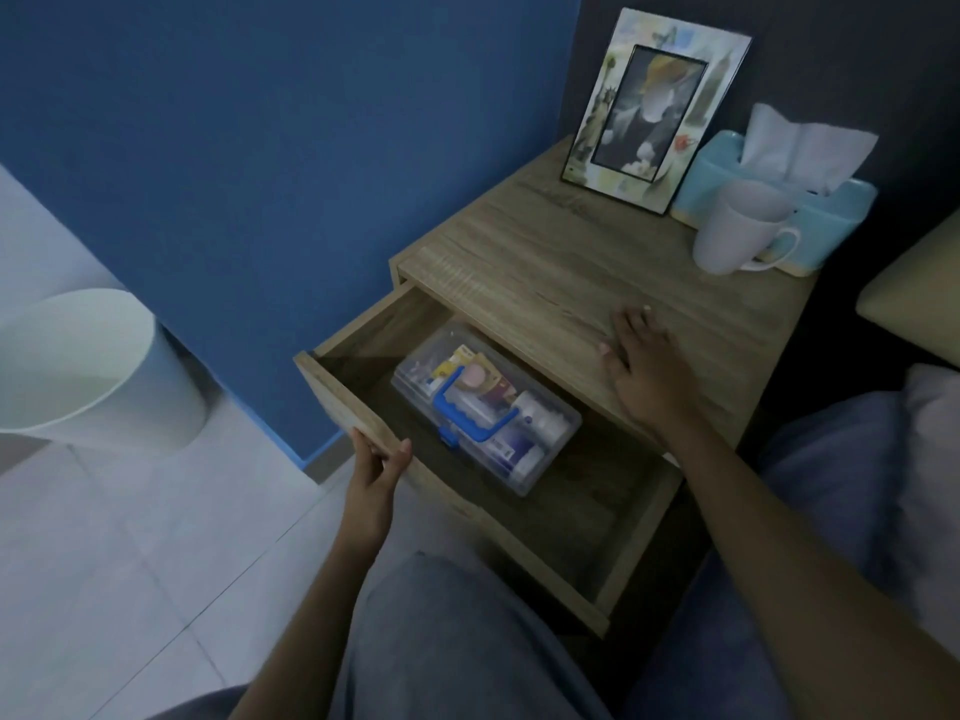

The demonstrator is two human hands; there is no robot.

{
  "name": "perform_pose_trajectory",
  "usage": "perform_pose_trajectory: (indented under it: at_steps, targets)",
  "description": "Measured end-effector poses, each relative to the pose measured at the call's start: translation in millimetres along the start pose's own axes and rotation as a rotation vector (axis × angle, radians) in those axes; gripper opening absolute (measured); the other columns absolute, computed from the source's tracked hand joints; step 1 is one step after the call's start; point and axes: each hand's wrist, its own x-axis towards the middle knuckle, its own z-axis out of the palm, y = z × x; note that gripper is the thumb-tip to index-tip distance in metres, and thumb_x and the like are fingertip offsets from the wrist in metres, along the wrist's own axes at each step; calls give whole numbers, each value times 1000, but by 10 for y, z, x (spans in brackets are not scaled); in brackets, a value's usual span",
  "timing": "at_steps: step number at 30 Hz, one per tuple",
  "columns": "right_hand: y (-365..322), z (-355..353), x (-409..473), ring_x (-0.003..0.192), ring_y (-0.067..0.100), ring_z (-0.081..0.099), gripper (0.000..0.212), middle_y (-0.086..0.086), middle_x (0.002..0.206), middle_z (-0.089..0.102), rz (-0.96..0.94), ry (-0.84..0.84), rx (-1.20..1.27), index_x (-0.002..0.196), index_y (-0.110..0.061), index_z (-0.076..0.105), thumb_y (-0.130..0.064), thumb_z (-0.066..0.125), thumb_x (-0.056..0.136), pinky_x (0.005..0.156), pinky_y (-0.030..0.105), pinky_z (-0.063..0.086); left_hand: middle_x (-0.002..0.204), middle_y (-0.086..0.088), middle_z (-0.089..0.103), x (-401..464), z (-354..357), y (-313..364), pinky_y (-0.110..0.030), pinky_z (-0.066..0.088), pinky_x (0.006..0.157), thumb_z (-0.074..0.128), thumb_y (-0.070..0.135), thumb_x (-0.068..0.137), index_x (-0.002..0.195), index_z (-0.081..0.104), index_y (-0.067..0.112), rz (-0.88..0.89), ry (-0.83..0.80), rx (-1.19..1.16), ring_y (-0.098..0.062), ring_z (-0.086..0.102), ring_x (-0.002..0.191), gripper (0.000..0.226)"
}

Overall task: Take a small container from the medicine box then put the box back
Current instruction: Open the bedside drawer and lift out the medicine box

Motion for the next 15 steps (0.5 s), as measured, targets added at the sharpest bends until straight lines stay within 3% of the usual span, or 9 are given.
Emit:
perform_pose_trajectory:
  at_steps: [7, 11, 15]
  targets:
    - [-4, -9, -4, 150, 21, 8, 60, 7, 161, 17, 4, 5, 4, 153, -13, 16, -43, 22, 101, 121, 41, 8, 159, 3, 25, -26, -9, 7, -44, 30, 114, 53, 59, 78, 152, 4, 33, -16, 28, 0, -24, 33, 141, 92]
    - [9, 8, -5, 150, 22, 8, 60, 8, 161, 18, -3, 11, -6, 153, -12, 17, -43, 23, 102, 121, 42, 9, 159, 8, 23, -24, -27, -33, -32, 29, 106, 50, 56, 81, 153, 3, 32, -7, 39, 41, -21, 30, 142, 89]
    - [-93, -69, -76, 150, 23, 8, 58, 12, 161, 18, 57, 35, 51, 152, -9, 20, -40, 25, 102, 122, 42, 10, 161, 0, 18, -30, -44, -9, -47, 28, 114, 53, 51, 84, 153, 3, 31, -12, 103, 92, -28, 27, 145, 87]
